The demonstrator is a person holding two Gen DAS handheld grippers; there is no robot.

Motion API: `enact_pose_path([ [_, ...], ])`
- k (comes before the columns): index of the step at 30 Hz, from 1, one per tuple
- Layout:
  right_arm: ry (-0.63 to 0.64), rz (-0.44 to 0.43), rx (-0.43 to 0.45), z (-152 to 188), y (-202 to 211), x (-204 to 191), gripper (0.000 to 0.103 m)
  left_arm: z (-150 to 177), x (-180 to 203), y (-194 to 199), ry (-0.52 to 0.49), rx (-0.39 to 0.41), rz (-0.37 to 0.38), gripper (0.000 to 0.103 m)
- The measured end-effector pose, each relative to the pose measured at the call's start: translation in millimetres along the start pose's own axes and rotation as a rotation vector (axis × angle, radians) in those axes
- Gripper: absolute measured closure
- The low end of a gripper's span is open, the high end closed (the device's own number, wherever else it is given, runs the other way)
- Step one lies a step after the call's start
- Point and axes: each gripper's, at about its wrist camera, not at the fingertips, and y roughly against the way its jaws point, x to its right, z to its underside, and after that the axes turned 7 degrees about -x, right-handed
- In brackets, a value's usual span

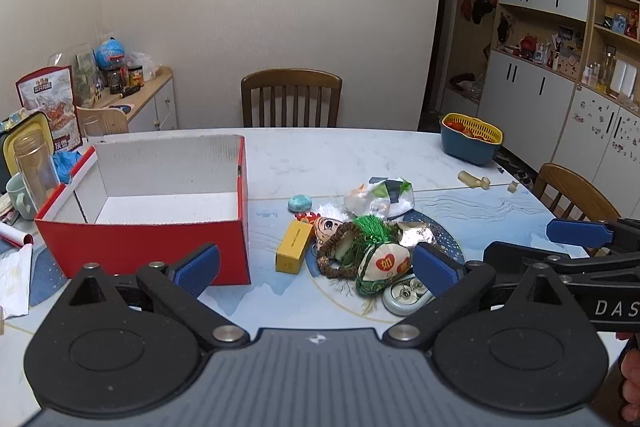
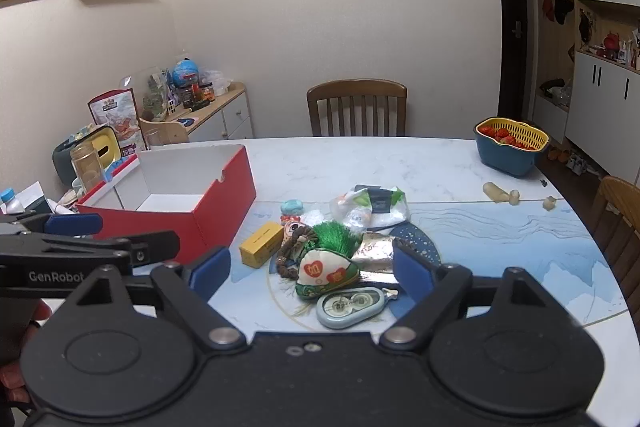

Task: Organize objects
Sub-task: 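Reach the left tool to the white heart sachet while the right tool reaches the silver foil bag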

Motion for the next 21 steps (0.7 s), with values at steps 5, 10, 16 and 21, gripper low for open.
enact_pose_path([
  [5,0.008,-0.019,-0.005,-3.9,-8.4,13.2,0.017,-2.1,8.5,-10.8,0.001,-0.001,-0.01,0.0],
  [10,0.021,-0.044,-0.011,-8.3,-19.3,27.6,0.017,-7.5,18.8,-22.6,-0.007,-0.008,-0.026,0.0],
  [16,0.04,-0.087,-0.022,-13.6,-33.7,47.0,0.017,-8.0,26.1,-40.7,0.035,-0.024,-0.012,0.0],
  [21,0.065,-0.086,-0.044,-17.3,-51.0,68.5,0.017,-8.4,27.1,-62.4,0.093,-0.069,0.038,0.0],
])
